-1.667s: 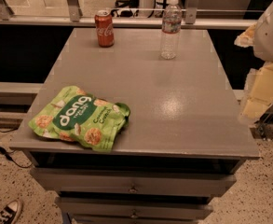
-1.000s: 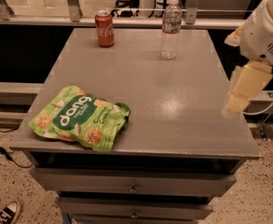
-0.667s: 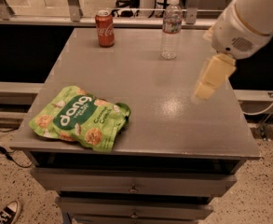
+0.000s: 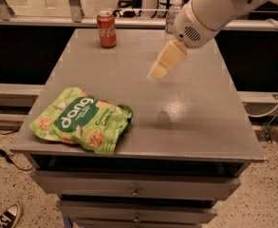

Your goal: Move coke can near water bottle

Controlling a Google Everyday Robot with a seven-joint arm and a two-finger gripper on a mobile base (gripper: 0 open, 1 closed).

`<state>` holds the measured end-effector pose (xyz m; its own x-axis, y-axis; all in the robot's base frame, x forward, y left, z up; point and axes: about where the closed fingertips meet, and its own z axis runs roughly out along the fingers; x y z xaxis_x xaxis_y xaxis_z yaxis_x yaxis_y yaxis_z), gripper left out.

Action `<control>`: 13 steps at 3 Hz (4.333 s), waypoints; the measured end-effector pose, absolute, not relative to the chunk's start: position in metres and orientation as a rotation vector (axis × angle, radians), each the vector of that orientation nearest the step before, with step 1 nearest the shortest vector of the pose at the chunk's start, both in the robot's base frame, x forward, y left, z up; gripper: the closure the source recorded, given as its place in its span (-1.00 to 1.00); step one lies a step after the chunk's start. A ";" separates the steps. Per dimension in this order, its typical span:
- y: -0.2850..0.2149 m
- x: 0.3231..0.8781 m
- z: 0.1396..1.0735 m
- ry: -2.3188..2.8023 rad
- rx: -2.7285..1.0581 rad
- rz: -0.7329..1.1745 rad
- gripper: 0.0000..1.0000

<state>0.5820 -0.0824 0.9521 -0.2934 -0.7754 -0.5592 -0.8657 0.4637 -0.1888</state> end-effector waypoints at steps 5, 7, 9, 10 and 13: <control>0.020 0.713 0.920 1.937 -0.943 0.414 -1.00; 0.043 0.784 0.911 1.854 -0.818 0.405 -1.00; 0.049 0.851 0.906 1.817 -0.733 0.421 -1.00; 0.057 0.870 0.906 1.807 -0.717 0.445 -1.00; 0.080 0.894 0.895 1.815 -0.714 0.478 -0.21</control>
Offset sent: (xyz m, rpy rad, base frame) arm 0.0275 0.0329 -0.0046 0.1619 -0.0420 -0.0466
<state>0.8940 0.0799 0.8947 -0.2434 -0.2418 -0.9393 -0.6733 0.7392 -0.0158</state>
